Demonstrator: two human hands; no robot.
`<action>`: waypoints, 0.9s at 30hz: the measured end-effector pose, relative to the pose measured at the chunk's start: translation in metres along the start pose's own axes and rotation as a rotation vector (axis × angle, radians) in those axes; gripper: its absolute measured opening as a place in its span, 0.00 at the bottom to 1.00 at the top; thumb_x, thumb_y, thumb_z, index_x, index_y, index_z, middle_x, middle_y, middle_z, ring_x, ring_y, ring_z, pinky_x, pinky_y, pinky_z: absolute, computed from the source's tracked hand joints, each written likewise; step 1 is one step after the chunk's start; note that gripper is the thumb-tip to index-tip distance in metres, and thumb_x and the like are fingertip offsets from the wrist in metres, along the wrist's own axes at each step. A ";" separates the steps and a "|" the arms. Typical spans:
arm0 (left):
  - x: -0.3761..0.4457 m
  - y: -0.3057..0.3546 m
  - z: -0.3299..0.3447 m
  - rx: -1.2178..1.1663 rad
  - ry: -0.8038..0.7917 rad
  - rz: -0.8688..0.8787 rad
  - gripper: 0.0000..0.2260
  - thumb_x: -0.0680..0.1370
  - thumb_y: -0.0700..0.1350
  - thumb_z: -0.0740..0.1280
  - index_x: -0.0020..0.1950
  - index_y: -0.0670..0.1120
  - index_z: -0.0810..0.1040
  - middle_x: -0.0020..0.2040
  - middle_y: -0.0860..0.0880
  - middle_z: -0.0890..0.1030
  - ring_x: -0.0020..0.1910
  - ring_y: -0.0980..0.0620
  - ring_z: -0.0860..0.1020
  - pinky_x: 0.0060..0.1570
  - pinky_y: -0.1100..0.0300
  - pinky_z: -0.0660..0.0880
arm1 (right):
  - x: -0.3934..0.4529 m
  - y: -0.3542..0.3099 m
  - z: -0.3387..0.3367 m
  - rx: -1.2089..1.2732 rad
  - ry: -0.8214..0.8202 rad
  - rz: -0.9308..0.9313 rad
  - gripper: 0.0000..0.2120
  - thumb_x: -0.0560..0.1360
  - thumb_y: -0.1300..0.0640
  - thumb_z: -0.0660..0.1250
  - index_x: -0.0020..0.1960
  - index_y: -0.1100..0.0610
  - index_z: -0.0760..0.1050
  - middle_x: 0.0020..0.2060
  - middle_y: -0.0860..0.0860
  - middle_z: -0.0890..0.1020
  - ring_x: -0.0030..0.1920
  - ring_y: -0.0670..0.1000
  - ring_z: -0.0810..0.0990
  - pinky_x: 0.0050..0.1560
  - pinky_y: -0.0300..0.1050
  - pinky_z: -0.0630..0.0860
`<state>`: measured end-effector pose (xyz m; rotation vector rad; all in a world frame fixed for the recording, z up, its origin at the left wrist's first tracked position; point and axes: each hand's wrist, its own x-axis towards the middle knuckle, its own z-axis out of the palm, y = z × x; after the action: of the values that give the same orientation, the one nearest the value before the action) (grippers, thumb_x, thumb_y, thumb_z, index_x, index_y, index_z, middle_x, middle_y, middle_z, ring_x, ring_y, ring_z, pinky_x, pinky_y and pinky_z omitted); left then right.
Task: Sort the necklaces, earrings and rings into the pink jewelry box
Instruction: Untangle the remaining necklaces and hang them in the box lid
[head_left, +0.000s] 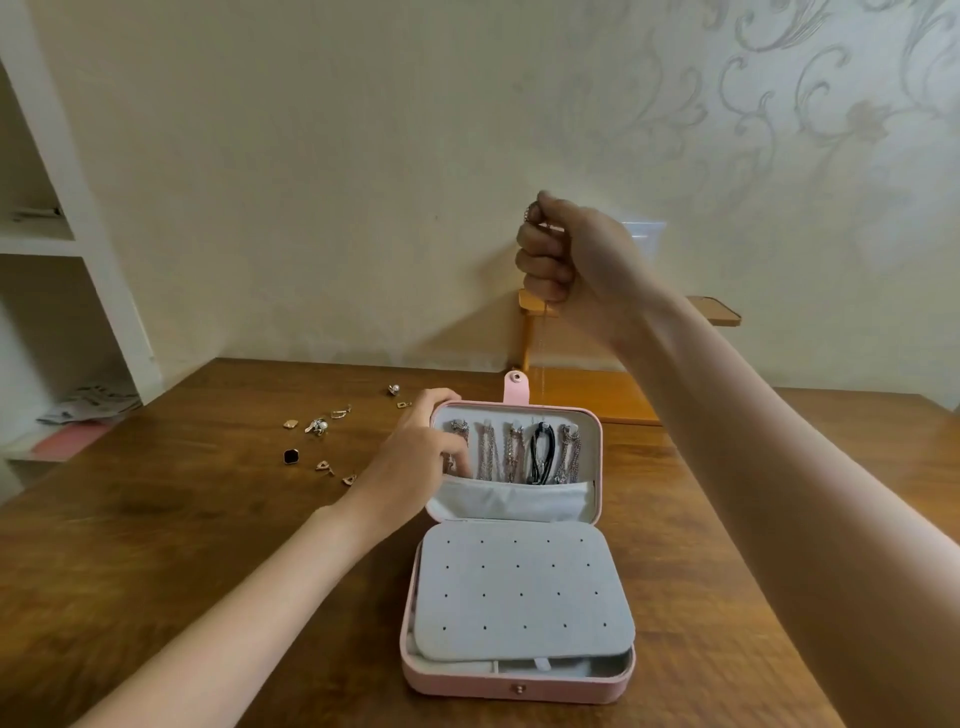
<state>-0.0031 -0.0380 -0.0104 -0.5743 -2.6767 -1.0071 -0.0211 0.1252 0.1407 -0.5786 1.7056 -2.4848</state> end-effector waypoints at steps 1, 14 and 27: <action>-0.001 0.002 0.000 0.002 0.020 0.010 0.15 0.75 0.31 0.63 0.33 0.48 0.73 0.63 0.52 0.64 0.64 0.57 0.60 0.50 0.74 0.72 | 0.001 0.001 0.003 0.002 -0.006 0.001 0.16 0.81 0.57 0.51 0.35 0.55 0.63 0.21 0.46 0.60 0.20 0.44 0.56 0.19 0.35 0.52; -0.010 0.011 0.001 0.082 0.097 0.075 0.14 0.73 0.29 0.65 0.33 0.45 0.76 0.68 0.49 0.63 0.70 0.53 0.57 0.64 0.60 0.69 | 0.004 0.008 0.019 -0.042 -0.056 0.011 0.15 0.81 0.57 0.52 0.35 0.55 0.63 0.21 0.46 0.61 0.19 0.44 0.57 0.18 0.34 0.53; -0.005 0.003 0.003 0.058 0.131 0.071 0.10 0.75 0.32 0.62 0.40 0.43 0.78 0.67 0.50 0.64 0.68 0.56 0.61 0.60 0.69 0.66 | -0.001 0.049 0.021 -0.064 -0.077 -0.018 0.15 0.81 0.57 0.51 0.35 0.54 0.61 0.23 0.46 0.61 0.22 0.44 0.56 0.20 0.35 0.54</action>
<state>0.0029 -0.0356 -0.0125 -0.5668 -2.5440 -0.9122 -0.0203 0.0883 0.1026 -0.6887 1.7653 -2.3940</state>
